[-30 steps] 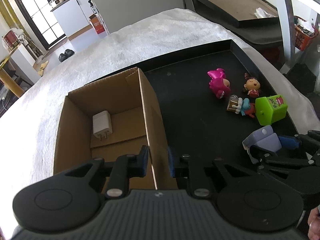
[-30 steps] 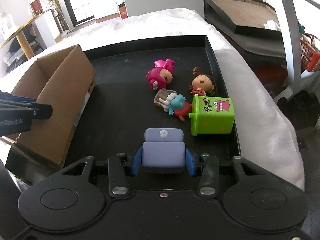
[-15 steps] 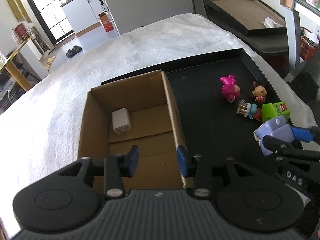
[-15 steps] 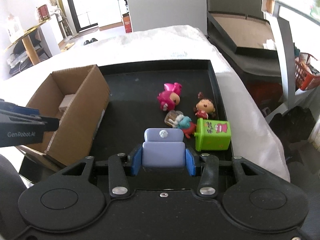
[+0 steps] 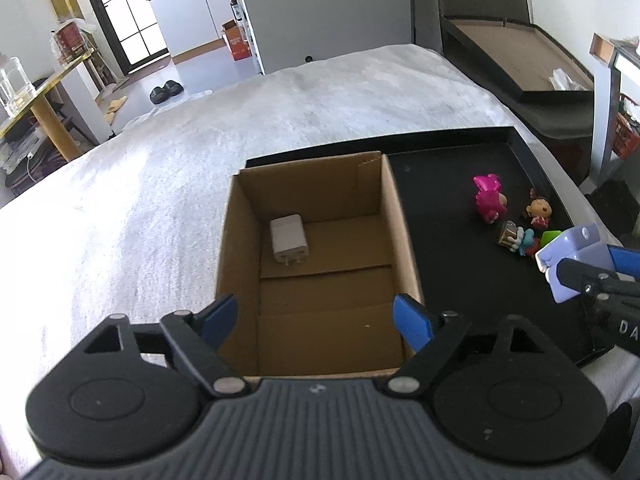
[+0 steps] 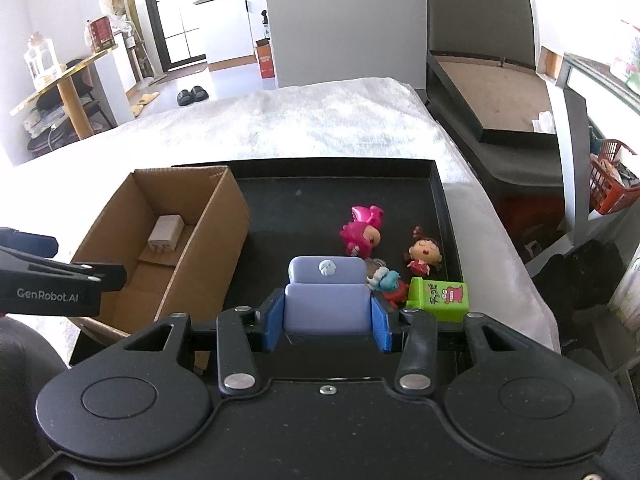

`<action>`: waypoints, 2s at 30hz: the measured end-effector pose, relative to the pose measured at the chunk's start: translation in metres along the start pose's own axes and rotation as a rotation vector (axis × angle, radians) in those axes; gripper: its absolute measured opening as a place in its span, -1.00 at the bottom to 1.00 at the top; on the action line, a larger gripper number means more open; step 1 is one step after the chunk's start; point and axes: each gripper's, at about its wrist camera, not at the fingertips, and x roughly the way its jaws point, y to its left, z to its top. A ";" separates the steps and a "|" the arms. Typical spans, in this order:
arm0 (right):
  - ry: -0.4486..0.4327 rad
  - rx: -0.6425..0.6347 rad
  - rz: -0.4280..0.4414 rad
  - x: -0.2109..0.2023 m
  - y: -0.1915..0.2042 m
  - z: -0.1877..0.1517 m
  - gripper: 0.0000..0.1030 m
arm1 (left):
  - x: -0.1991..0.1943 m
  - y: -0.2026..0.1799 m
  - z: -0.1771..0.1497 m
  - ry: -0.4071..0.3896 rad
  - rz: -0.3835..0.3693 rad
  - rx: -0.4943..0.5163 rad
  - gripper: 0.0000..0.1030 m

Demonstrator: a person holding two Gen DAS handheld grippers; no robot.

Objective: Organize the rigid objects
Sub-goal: 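Lift the lavender block with the right gripper and carry it over the box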

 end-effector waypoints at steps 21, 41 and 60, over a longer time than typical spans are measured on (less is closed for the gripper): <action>-0.024 -0.029 -0.025 -0.010 0.043 0.025 -0.16 | 0.006 0.055 -0.014 0.009 0.004 -0.091 0.69; 0.002 -0.203 0.016 0.018 0.114 0.054 -0.16 | 0.039 0.086 -0.014 0.014 -0.045 -0.162 0.24; 0.032 -0.434 0.046 0.070 0.163 0.081 -0.15 | 0.075 0.102 0.000 0.047 -0.115 -0.227 -0.85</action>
